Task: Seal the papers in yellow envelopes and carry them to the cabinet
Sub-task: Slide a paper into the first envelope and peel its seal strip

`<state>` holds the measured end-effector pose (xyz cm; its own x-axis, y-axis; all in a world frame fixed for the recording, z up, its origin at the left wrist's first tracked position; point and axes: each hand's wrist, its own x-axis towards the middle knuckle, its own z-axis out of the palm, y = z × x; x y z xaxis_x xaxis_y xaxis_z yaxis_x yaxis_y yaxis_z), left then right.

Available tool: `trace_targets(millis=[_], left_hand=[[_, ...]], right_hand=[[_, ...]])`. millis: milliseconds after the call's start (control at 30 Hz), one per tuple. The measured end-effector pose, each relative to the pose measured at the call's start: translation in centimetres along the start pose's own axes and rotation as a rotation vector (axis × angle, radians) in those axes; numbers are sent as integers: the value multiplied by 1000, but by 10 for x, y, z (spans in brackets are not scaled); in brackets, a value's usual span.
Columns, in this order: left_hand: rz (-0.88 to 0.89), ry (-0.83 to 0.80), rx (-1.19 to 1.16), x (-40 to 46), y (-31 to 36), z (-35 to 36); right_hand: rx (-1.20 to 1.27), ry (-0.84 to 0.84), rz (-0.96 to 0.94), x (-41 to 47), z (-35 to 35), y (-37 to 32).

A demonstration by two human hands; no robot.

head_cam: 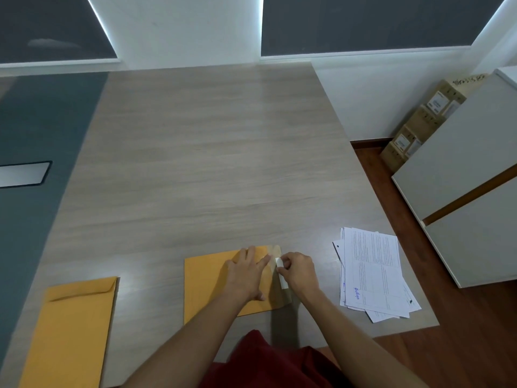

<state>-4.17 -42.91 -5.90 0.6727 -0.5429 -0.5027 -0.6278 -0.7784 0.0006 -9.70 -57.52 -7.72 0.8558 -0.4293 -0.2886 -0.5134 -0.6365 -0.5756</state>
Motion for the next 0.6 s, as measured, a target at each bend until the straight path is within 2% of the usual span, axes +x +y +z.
trace_targets(millis=[600], left_hand=[[-7,-12,-12,1,1,-1]], right_hand=[[111,9,4,5,2,5]])
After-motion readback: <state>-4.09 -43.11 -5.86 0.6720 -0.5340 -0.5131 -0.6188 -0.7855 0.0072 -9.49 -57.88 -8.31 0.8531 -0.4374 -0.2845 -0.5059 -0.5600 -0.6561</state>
